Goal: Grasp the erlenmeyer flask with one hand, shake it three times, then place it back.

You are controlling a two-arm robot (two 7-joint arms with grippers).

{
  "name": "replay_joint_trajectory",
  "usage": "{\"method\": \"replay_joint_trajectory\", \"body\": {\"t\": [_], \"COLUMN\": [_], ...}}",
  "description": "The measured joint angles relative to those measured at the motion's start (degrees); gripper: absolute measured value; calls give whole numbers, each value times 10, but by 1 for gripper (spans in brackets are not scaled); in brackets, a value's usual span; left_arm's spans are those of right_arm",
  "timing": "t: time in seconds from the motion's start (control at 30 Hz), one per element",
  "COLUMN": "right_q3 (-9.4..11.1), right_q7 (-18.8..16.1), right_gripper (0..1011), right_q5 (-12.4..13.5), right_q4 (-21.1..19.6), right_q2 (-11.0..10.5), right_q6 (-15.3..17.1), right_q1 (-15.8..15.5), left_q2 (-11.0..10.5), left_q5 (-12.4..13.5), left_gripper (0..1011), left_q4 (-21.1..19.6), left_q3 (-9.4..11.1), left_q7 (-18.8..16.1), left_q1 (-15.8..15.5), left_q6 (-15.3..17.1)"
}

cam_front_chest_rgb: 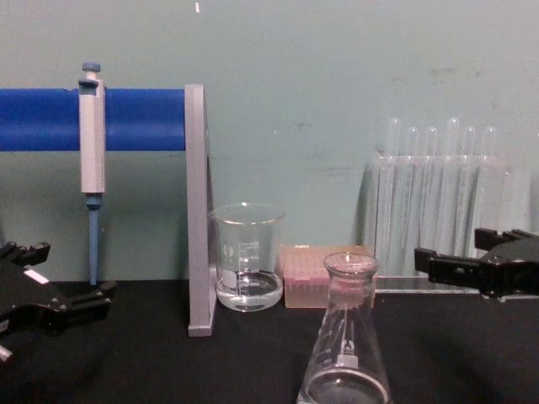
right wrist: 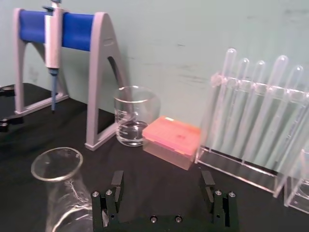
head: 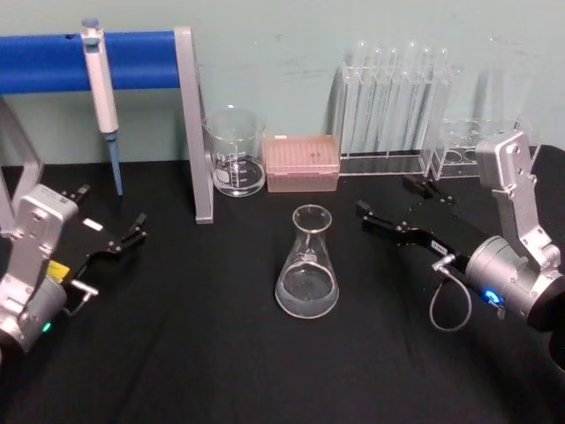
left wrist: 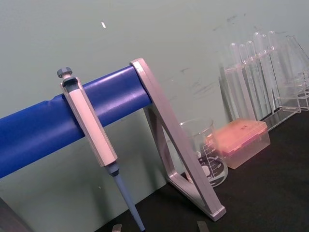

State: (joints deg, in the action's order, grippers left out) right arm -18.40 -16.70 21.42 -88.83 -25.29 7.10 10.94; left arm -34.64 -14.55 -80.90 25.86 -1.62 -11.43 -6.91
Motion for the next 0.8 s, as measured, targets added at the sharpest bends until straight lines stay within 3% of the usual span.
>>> {"method": "replay_joint_trajectory", "body": {"t": [0.37, 0.8], "right_q3": [11, 12], "right_q7": [17, 18], "right_gripper": [1002, 1003], "right_q5": [-26, -30], "right_q4": [17, 19], "right_q2": [24, 26], "right_q6": [12, 13], "right_q1": [-1, -2], "left_q2": [0, 0], "left_q5": [0, 0], "left_gripper": [1001, 1001], "left_q4": [0, 0], "left_q3": [0, 0], "left_q7": [0, 0], "left_q1": [0, 0], "left_q6": [0, 0]}}
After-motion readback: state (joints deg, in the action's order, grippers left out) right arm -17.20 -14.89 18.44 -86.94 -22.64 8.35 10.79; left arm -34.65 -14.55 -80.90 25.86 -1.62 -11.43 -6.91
